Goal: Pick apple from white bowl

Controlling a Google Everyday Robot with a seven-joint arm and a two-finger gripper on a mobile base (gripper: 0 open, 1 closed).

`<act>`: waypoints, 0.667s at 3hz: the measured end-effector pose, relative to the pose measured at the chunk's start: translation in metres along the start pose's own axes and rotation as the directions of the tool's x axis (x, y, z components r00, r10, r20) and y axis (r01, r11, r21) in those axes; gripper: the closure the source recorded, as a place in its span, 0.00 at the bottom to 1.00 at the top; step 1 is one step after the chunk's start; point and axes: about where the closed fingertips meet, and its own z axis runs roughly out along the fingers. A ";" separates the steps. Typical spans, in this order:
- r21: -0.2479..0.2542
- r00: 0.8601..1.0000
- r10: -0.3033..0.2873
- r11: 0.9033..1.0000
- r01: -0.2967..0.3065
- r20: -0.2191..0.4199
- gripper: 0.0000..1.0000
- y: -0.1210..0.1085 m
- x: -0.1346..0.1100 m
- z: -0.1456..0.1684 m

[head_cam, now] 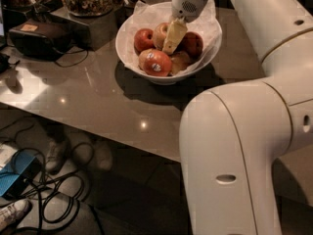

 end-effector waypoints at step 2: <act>0.039 1.000 0.008 0.999 -0.008 0.021 1.00 -0.003 -0.001 -0.010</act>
Offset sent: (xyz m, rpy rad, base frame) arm -0.0218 -0.0142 0.0228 0.0290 -0.0704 -0.0446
